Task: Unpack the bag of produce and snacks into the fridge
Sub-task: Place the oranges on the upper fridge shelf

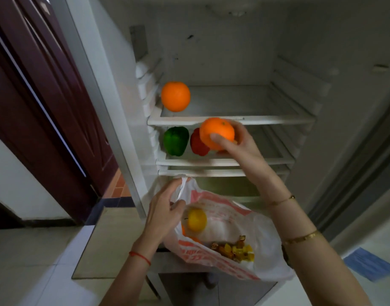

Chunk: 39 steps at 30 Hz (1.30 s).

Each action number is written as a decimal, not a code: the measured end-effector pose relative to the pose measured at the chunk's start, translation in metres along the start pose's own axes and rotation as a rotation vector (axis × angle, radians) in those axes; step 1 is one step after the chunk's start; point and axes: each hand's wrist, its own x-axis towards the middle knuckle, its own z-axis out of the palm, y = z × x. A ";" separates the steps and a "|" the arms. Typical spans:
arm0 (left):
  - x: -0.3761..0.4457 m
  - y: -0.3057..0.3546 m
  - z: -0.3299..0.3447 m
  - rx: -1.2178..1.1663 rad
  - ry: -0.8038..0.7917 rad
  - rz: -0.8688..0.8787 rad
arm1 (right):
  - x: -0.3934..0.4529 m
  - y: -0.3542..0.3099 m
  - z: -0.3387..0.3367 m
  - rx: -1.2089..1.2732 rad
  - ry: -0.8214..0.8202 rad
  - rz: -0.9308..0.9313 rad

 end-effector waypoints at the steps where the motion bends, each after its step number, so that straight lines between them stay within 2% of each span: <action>1: 0.001 -0.001 0.000 -0.001 -0.005 -0.002 | 0.009 -0.012 0.001 -0.047 0.073 -0.073; 4: 0.002 -0.004 0.000 -0.003 -0.015 -0.008 | 0.043 -0.033 0.005 -0.250 0.232 -0.249; 6: 0.002 -0.004 0.000 -0.008 -0.016 -0.011 | 0.069 -0.037 0.009 -0.440 0.281 -0.309; 9: 0.000 -0.001 -0.002 -0.013 -0.013 0.022 | 0.100 -0.038 0.016 -0.710 0.267 -0.283; 11: 0.000 0.001 -0.004 0.000 -0.003 0.046 | 0.112 -0.035 0.021 -0.780 0.233 -0.256; 22: -0.003 0.000 -0.007 0.009 -0.012 0.031 | 0.123 -0.023 0.023 -0.825 0.205 -0.199; 24: -0.003 0.000 -0.008 0.006 -0.018 0.042 | 0.117 -0.023 0.021 -0.775 0.265 -0.262; 27: -0.004 -0.001 -0.008 -0.012 -0.019 0.048 | 0.088 -0.021 0.018 -0.562 0.371 -0.529; 28: -0.005 0.000 -0.008 -0.021 -0.017 0.051 | 0.074 -0.019 0.017 -0.484 0.327 -0.572; 30: -0.008 0.003 -0.008 -0.038 -0.013 0.046 | 0.047 -0.007 0.013 -0.415 0.089 -0.494; 33: -0.014 0.010 -0.008 -0.059 0.005 0.052 | 0.009 0.029 0.007 -0.383 -0.465 -0.144; 34: -0.016 0.012 -0.009 -0.056 0.009 0.055 | 0.000 0.045 0.007 -0.404 -0.591 -0.019; 37: -0.021 0.011 -0.008 -0.042 0.027 0.076 | -0.019 0.098 0.016 -0.586 -0.772 0.297; 39: -0.025 0.006 -0.009 -0.035 0.040 0.078 | -0.028 0.128 0.027 -0.789 -0.817 0.373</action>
